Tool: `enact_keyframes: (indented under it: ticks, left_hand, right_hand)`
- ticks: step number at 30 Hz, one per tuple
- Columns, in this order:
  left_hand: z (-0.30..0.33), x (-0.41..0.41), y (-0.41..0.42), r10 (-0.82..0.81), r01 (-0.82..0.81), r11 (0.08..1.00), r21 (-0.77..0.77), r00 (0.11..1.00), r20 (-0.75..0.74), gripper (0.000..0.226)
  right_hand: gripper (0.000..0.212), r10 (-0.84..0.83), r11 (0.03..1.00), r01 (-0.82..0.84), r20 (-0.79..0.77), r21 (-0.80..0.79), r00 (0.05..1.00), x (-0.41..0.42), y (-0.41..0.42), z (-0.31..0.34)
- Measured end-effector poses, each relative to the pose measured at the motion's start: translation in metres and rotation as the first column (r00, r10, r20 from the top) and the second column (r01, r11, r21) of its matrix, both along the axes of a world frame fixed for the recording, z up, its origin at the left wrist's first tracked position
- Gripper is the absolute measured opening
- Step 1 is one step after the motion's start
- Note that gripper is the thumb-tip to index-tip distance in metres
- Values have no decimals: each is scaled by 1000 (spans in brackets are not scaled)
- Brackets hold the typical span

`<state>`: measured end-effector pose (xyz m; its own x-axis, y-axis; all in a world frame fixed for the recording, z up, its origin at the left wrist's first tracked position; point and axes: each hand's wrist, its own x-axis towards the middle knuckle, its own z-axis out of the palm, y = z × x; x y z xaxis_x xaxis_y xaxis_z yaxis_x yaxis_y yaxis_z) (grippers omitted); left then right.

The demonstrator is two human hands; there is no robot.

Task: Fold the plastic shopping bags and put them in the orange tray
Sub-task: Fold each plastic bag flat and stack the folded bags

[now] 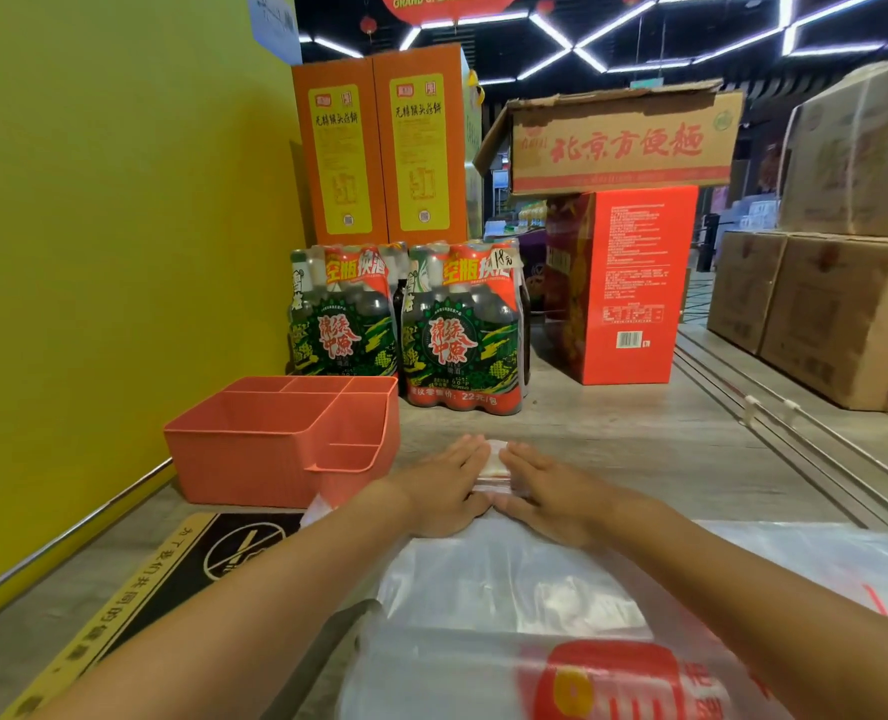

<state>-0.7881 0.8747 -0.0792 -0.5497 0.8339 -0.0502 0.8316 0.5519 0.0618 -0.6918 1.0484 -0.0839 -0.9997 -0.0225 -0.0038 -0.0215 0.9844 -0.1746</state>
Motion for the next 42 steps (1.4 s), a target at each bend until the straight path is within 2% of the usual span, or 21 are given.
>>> enact_keyframes:
  ticks: [6, 12, 14, 18, 21, 24, 29, 31, 35, 39, 42]
  left_hand:
    - [0, 0, 1, -1, -2, 999, -52, 998, -56, 70]
    - [5, 5, 6, 9, -32, 989, -144, 987, -161, 70]
    - [12, 8, 6, 21, -50, 983, -178, 987, -157, 72]
    - [22, 16, 8, 86, -106, 969, -224, 991, -100, 81]
    - [43, 21, 4, 110, -117, 986, -117, 991, -72, 91]
    - [66, 34, -8, 44, -48, 998, -33, 993, -113, 86]
    - [84, 71, -44, -22, 23, 1000, 7, 993, -115, 78]
    - [85, 97, -65, -65, 69, 997, 28, 989, -131, 74]
    - [80, 158, -105, -100, 102, 994, 45, 993, -57, 64]
    - [60, 204, -133, -105, 100, 992, 74, 992, 71, 60]
    - [38, 228, -144, -172, 159, 982, 97, 973, 152, 56]
  right_hand:
    - [74, 35, 999, -33, -48, 37, 998, -2, 0, -2]
    - [56, 36, 992, -30, -48, 125, 998, -1, -4, 9]
    - [61, 30, 988, -30, 2, 150, 1000, 0, -7, 15]
    - [89, -17, 996, 9, 88, 93, 996, 3, -7, 24]
    - [94, -24, 1000, 23, 28, 15, 999, 13, -4, 44]
    - [91, -22, 1000, 23, -21, 13, 1000, 30, -2, 64]
    - [69, -13, 997, 3, -132, -78, 991, 77, -6, 97]
    - [68, 12, 998, -22, -163, -55, 987, 105, -9, 102]
    - [66, 106, 994, -108, -206, 4, 973, 171, -19, 89]
    - [57, 141, 989, -147, -124, -34, 982, 246, -36, 68]
    - [58, 206, 971, -213, -68, -112, 976, 284, -45, 49]
